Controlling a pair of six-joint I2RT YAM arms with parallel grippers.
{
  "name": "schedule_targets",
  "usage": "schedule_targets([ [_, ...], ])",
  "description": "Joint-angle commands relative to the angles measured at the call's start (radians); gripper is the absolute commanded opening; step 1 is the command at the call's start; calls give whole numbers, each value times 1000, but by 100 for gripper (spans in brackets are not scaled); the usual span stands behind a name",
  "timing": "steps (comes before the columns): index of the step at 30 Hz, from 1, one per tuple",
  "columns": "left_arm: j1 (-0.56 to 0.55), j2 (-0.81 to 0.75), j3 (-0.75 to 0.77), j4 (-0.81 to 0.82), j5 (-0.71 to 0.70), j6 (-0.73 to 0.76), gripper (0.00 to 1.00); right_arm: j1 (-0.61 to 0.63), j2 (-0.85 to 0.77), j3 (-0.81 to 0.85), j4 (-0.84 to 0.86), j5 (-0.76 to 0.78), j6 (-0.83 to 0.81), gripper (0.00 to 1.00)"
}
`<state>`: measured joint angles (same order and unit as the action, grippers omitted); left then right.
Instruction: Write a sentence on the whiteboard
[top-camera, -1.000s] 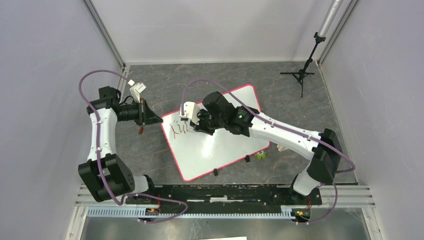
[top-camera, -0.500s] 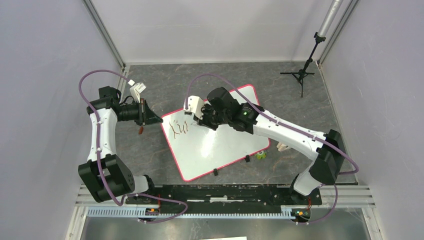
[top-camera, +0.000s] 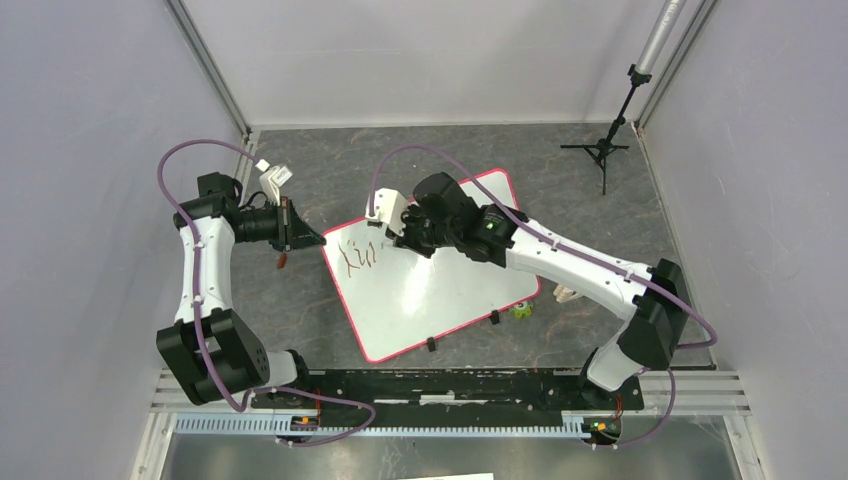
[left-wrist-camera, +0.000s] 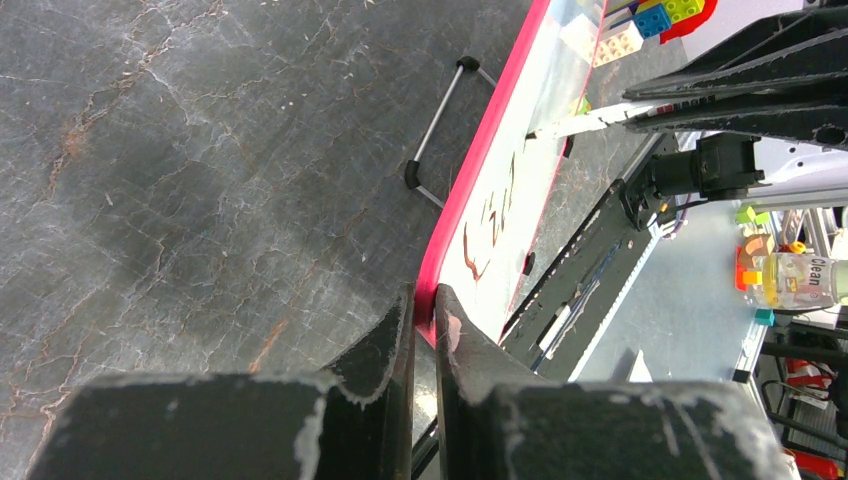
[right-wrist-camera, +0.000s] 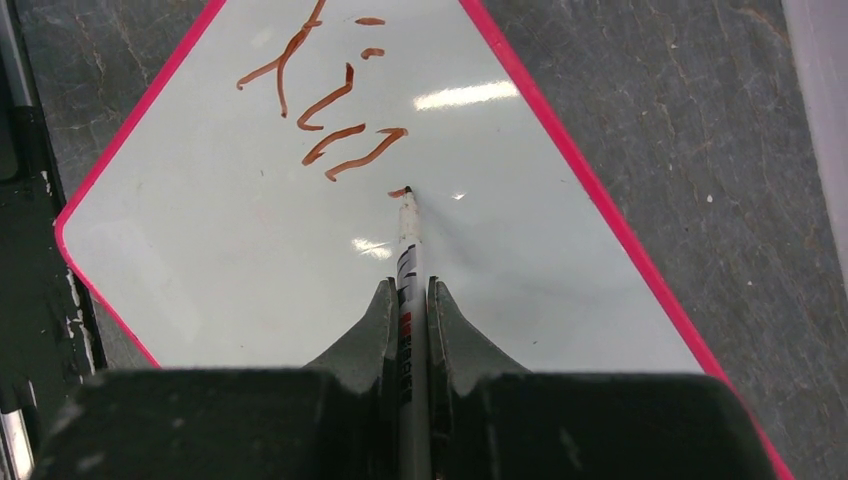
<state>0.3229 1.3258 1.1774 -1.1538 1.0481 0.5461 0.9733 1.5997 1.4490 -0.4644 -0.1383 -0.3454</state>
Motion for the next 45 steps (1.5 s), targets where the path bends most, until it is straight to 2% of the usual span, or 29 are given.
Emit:
schedule_targets([
  [1, -17, -21, 2, -6, 9, 8, 14, -1, 12, 72, 44, 29, -3, 0],
  [28, -18, -22, -1, -6, 6, 11, 14, 24, -21, -76, 26, -31, -9, 0],
  [45, -18, -19, -2, -6, 2, 8, 14, -75, 25, 72, 67, 5, 14, 0],
])
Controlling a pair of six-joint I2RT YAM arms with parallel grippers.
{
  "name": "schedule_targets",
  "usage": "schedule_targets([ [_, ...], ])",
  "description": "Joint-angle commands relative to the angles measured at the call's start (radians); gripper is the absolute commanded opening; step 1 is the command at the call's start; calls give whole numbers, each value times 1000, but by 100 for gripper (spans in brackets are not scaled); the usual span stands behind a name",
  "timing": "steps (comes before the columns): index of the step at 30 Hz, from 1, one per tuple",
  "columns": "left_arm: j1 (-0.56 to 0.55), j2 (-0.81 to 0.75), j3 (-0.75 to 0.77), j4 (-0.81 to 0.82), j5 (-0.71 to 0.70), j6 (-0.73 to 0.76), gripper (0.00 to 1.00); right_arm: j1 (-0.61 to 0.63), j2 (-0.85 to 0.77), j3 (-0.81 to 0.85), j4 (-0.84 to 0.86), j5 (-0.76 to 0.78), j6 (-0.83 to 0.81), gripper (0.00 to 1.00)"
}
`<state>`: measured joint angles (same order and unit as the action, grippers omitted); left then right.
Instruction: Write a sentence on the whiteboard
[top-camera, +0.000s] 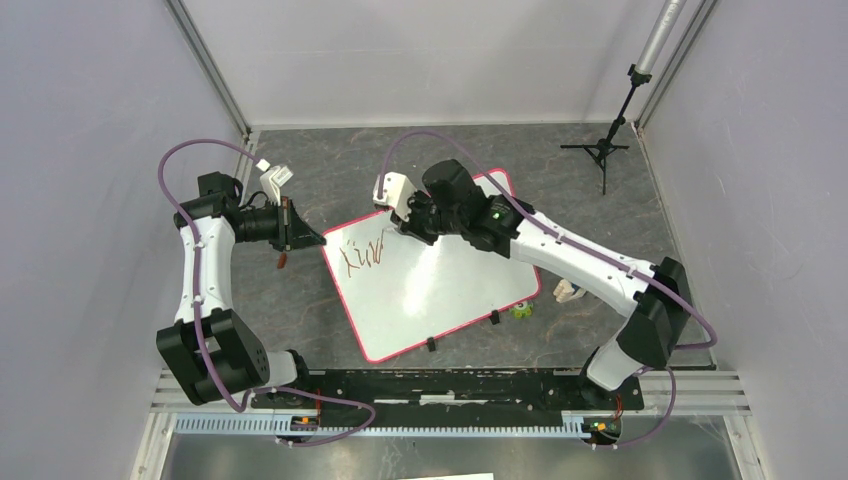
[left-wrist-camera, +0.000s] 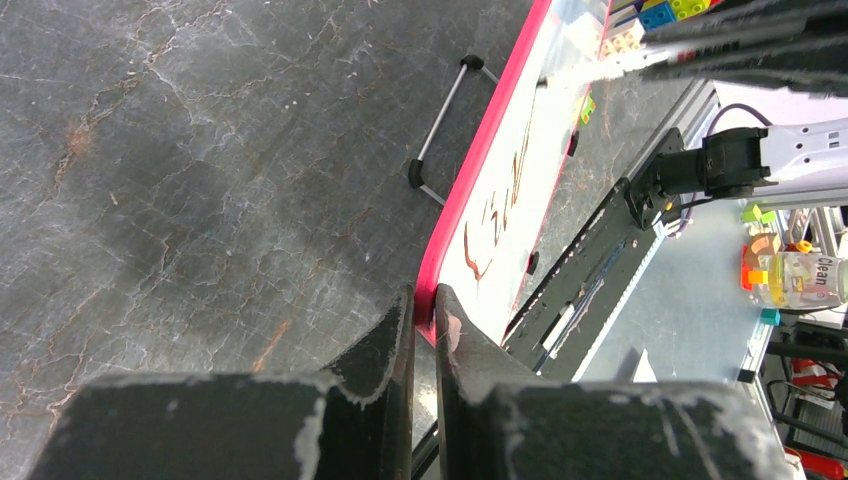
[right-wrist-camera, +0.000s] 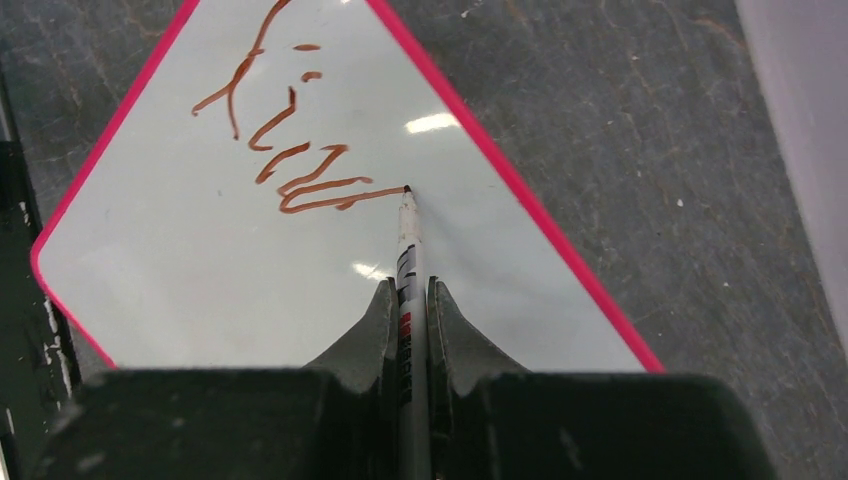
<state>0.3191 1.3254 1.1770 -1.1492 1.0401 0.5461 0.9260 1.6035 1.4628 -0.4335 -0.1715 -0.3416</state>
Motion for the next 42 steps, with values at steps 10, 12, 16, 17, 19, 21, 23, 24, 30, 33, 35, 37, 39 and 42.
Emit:
schedule_targets([
  [10, -14, -15, 3, -11, 10, 5, 14, -43, 34, 75, 16, -1, 20, 0],
  [12, -13, -13, 3, -12, 10, 5, 14, -40, 28, 61, 13, -10, 25, 0],
  [16, -14, -11, 3, -11, 11, 6, 14, -22, 9, 18, 15, -13, 21, 0],
  [17, -14, -12, 3, -11, 11, 6, 14, -16, 6, 7, 15, -14, 19, 0],
  [19, -14, -12, 3, -11, 12, 5, 14, -4, 0, -13, 15, -14, 17, 0],
  [21, -14, -13, 4, -11, 10, 5, 14, 5, -4, -35, 17, -13, 18, 0],
  [23, -15, -15, 1, -11, 9, 6, 14, 11, -10, -63, 24, -15, 22, 0],
  [24, -13, -15, 1, -11, 8, 5, 14, 13, -13, -72, 27, -15, 24, 0],
  [30, -15, -14, 1, -11, 10, 6, 14, 18, -39, -125, 26, -19, 32, 0],
  [33, -16, -15, 1, -11, 9, 7, 14, 18, -49, -131, 16, -15, 27, 0],
  [35, -15, -14, 1, -11, 8, 7, 14, 17, -57, -128, 10, -9, 20, 0],
  [37, -15, -15, 0, -11, 9, 8, 14, 18, -59, -119, 4, -5, 15, 0],
  [39, -15, -14, 1, -12, 10, 7, 14, 17, -61, -105, -6, -6, 13, 0],
  [42, -15, -16, 1, -11, 9, 7, 15, 18, -66, -85, -14, -22, 12, 0],
])
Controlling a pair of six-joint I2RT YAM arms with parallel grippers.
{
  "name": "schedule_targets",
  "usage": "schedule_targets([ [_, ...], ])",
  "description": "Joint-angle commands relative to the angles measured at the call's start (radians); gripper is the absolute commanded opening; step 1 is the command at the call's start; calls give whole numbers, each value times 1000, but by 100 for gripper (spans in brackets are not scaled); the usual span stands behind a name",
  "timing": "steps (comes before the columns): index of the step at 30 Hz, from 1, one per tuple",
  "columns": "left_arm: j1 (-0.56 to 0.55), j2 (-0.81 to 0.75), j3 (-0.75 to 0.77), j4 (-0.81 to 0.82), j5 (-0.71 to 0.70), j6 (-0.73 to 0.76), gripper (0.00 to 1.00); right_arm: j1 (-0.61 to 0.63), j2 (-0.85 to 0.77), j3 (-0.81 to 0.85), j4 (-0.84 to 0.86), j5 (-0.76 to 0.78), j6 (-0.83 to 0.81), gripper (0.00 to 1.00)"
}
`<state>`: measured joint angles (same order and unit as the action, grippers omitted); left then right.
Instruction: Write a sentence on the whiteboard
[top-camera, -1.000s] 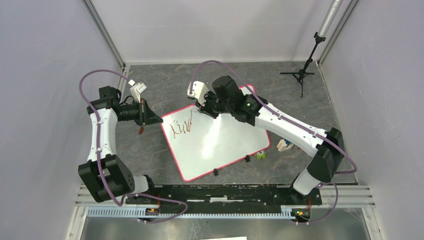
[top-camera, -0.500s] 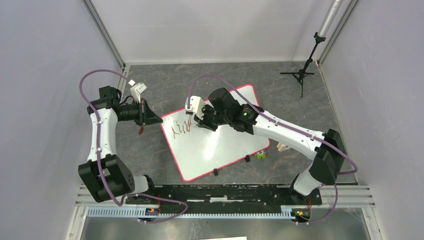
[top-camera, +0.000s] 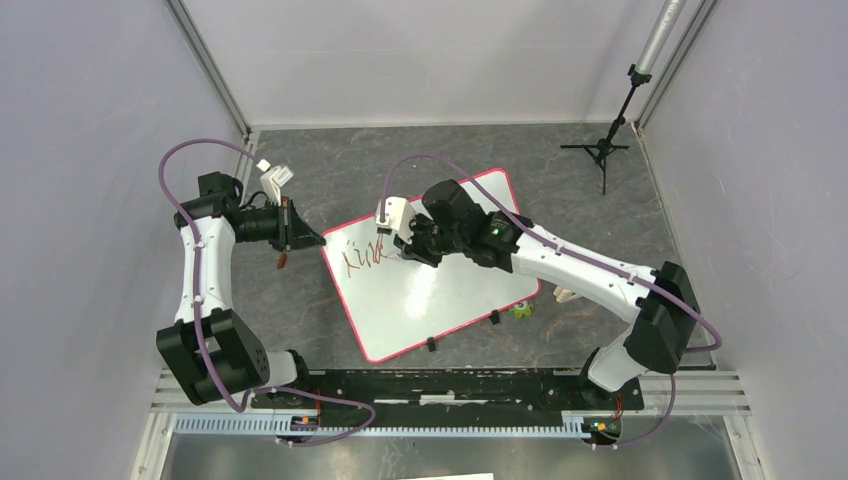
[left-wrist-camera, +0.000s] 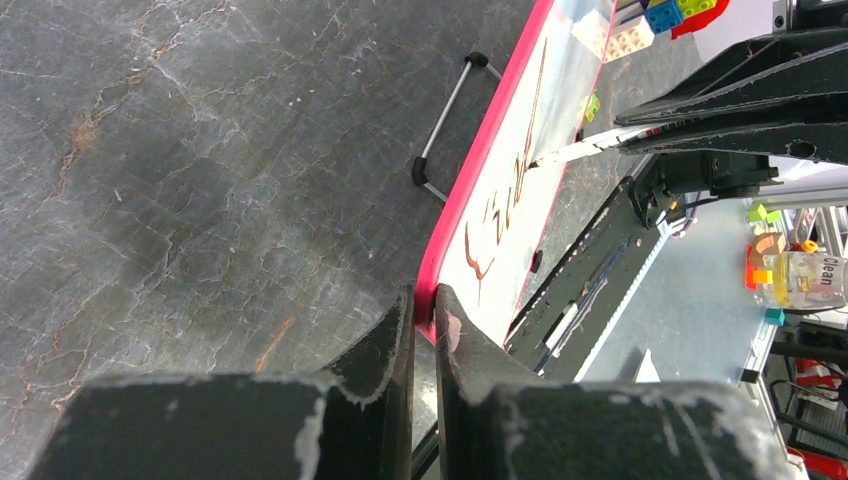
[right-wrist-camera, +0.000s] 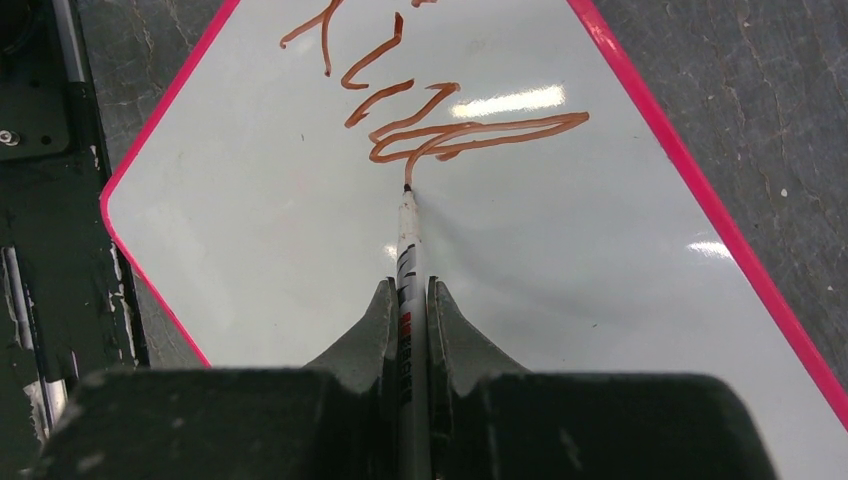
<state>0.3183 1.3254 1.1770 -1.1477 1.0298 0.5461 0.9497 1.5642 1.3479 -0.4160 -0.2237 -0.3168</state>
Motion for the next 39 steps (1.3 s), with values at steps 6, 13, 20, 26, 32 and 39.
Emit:
schedule_targets([
  [6, -15, -17, 3, -12, 34, 4, 19, -8, -41, 64, -30, -29, -13, 0],
  [13, -16, -32, 0, -13, 56, 0, 28, -45, -44, 104, -26, -98, -2, 0],
  [20, -16, -26, -3, -12, 73, -2, 41, -57, -58, 82, -1, -122, 5, 0],
  [26, -18, -25, -2, -13, 76, 0, 38, -59, -47, 60, 23, -87, 26, 0],
  [32, -18, -30, -7, -12, 70, 4, 33, -59, -40, 56, 40, -59, 35, 0],
  [39, -17, -24, -4, -12, 69, 6, 28, -58, -33, 52, 28, -34, 24, 0],
])
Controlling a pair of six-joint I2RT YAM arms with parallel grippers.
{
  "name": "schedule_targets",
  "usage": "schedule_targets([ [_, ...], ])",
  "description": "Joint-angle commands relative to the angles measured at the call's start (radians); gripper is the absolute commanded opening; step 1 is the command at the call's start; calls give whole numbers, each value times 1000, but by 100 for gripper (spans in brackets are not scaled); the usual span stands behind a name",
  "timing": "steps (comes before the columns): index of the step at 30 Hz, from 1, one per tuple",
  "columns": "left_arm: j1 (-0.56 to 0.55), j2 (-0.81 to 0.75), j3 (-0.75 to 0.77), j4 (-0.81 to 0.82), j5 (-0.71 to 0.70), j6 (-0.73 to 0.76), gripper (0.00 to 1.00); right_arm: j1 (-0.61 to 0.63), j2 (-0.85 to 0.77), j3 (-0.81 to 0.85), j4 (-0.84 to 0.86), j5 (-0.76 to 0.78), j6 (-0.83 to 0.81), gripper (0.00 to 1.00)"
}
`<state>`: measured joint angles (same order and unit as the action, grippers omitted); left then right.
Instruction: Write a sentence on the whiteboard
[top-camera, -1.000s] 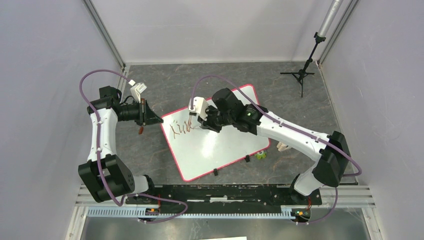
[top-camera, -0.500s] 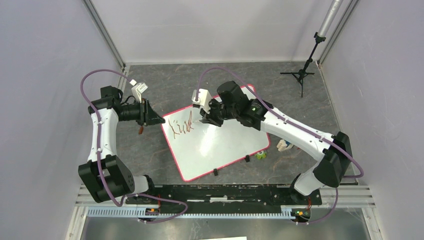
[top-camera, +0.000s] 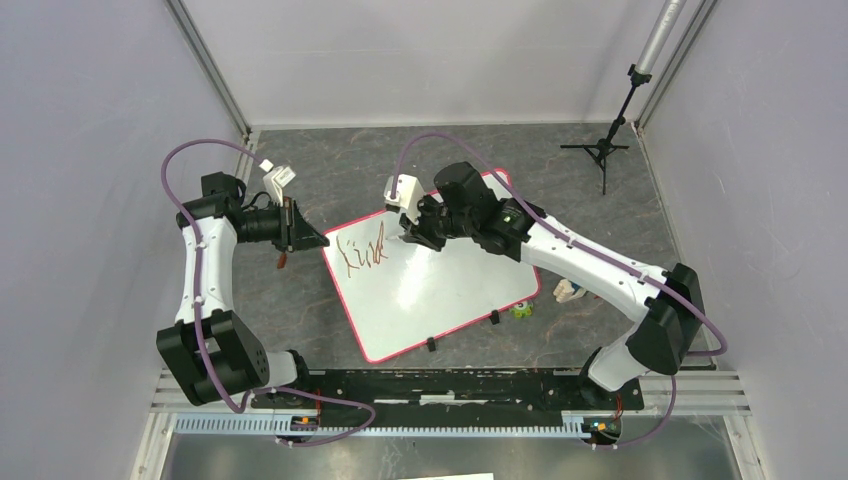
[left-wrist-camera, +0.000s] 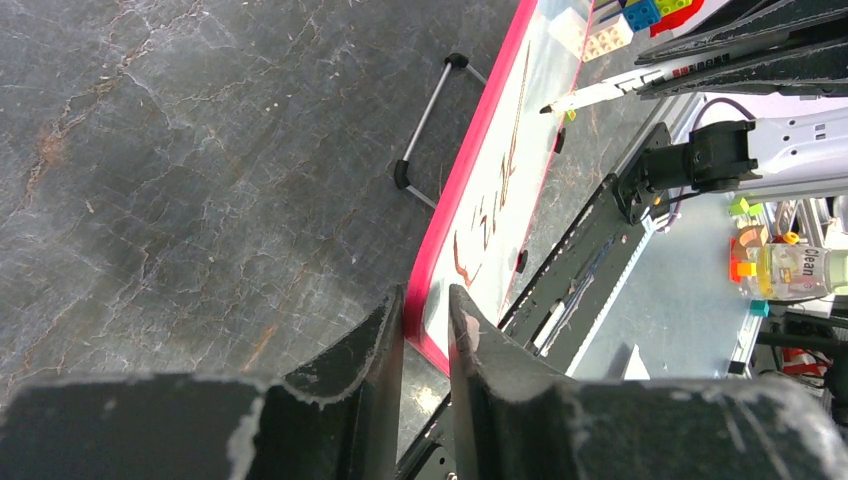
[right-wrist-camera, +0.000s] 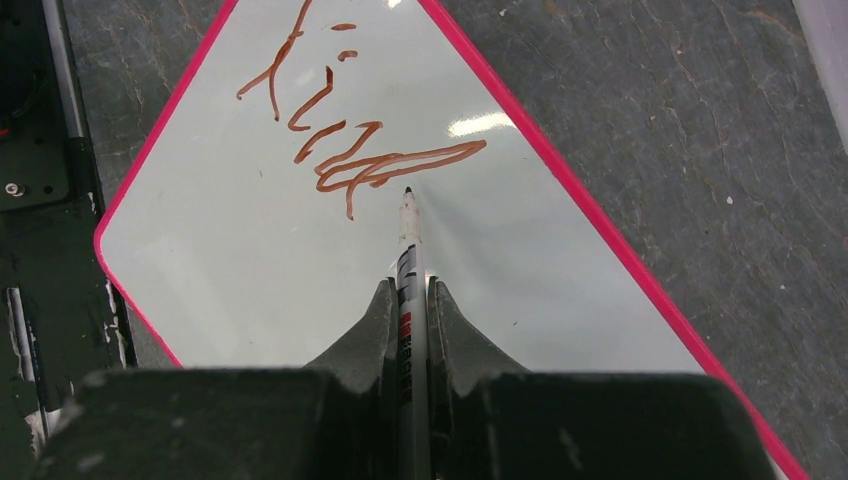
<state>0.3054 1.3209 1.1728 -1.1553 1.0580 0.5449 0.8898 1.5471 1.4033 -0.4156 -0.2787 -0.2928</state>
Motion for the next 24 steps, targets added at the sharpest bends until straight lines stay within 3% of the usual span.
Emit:
schedule_targets([
  [1, -5, -19, 0, -4, 40, 6, 28, 1, -15, -6, 29, 22, -2, 0],
  [24, -6, -16, 1, -4, 38, 8, 21, 23, -37, -119, 45, 12, 1, 0],
])
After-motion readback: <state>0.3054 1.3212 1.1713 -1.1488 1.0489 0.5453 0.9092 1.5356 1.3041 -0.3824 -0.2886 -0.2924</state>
